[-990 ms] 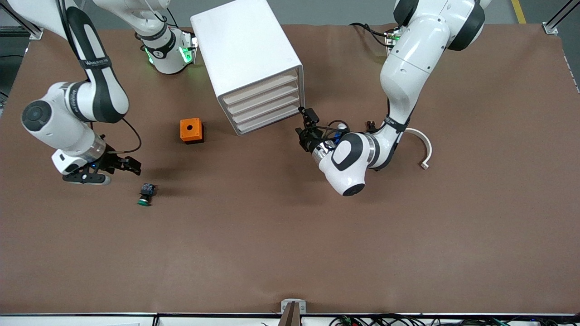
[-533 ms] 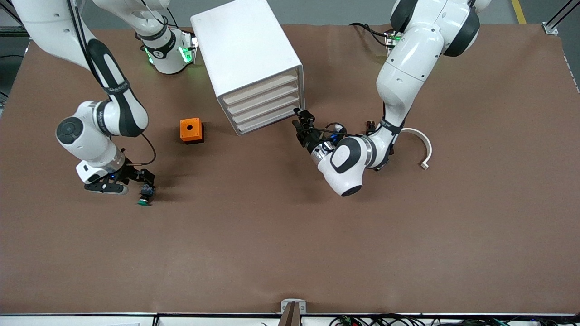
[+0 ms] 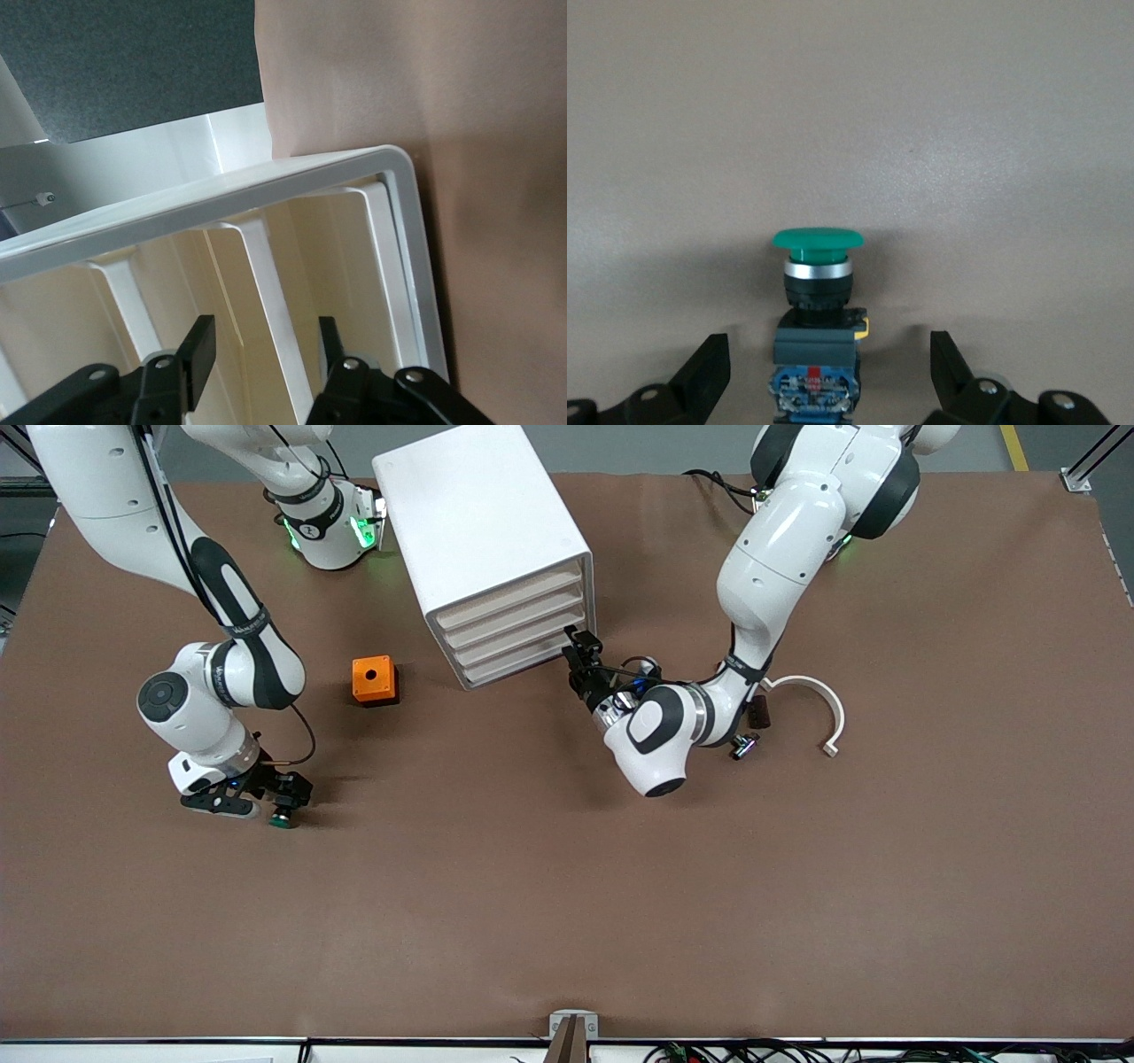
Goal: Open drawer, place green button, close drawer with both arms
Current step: 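Grasp the green button with the right gripper while the left gripper pulls the drawer, then lift the green button with the right gripper while the left gripper holds the drawer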
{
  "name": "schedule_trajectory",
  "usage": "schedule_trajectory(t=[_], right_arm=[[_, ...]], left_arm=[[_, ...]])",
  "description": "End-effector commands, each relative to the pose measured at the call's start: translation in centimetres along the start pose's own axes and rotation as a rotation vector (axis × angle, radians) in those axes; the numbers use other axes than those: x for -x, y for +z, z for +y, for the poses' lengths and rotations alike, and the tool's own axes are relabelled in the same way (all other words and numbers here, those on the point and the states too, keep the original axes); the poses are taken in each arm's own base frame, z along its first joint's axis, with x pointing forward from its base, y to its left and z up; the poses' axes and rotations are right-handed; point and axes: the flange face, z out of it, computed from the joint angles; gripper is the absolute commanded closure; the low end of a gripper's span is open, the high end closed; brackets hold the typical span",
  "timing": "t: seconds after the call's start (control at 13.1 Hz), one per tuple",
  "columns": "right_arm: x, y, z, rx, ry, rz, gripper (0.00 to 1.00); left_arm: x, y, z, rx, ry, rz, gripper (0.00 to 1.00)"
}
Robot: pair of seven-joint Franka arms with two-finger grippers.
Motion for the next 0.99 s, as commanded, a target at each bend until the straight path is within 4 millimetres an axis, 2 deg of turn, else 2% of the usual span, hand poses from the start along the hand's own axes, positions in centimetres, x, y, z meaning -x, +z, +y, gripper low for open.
schedule_trajectory(t=[0.0, 0.23, 0.38, 0.46, 0.69, 0.76, 0.84, 0.91], right_arm=[[-0.7, -0.3, -0.6, -0.007, 0.036, 0.004, 0.06], [-0.8, 0.4, -1.4, -0.005, 0.076, -0.027, 0.08], [-0.6, 0.4, -1.7, -0.004, 0.088, -0.04, 0.09], [-0.5, 0.5, -1.6, -0.002, 0.09, -0.052, 0.14], [-0.2, 0.8, -1.4, 0.002, 0.091, -0.077, 0.32], [0.0, 0.9, -1.3, 0.005, 0.089, -0.096, 0.44], [-0.1, 0.8, -1.3, 0.005, 0.091, -0.099, 0.68], [-0.1, 0.7, -1.4, 0.005, 0.089, -0.097, 1.0]], left_arm=[[0.8, 1.6, 0.2, -0.029, -0.015, 0.01, 0.46], [0.9, 3.4, 0.8, -0.04, -0.024, 0.036, 0.46], [0.9, 3.5, 0.8, -0.04, -0.022, 0.036, 0.57], [0.9, 3.6, 0.7, -0.041, -0.022, 0.039, 0.62], [0.9, 4.5, 1.0, -0.05, -0.027, 0.049, 0.63], [1.0, 5.1, 0.9, -0.052, -0.026, 0.058, 0.64], [1.1, 5.4, 0.9, -0.052, -0.024, 0.064, 0.65], [1.1, 5.5, 0.8, -0.053, -0.023, 0.064, 0.71]])
